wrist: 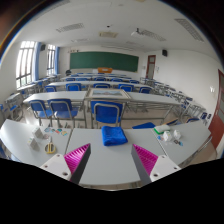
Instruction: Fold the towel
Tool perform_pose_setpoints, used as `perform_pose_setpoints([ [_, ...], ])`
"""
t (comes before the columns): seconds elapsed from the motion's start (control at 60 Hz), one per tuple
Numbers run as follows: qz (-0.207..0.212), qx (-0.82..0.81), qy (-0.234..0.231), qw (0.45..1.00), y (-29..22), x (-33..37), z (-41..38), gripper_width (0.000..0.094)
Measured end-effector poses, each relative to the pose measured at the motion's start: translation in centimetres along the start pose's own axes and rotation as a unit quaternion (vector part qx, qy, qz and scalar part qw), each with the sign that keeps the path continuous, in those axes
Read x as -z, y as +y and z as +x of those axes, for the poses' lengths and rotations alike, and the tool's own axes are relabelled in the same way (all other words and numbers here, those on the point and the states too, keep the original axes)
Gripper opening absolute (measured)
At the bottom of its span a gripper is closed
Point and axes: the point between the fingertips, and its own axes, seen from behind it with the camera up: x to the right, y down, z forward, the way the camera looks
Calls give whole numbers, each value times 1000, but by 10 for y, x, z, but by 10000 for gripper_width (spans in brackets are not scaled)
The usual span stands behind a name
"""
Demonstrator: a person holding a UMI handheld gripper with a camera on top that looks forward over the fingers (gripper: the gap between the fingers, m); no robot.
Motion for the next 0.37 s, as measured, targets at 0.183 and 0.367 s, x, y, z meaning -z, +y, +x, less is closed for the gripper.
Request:
perform_pose_setpoints([
  [0.183,5,5,-9,1000,12,64,-14,847],
  [0.367,11,15,-8,1000,12,89,-15,852],
])
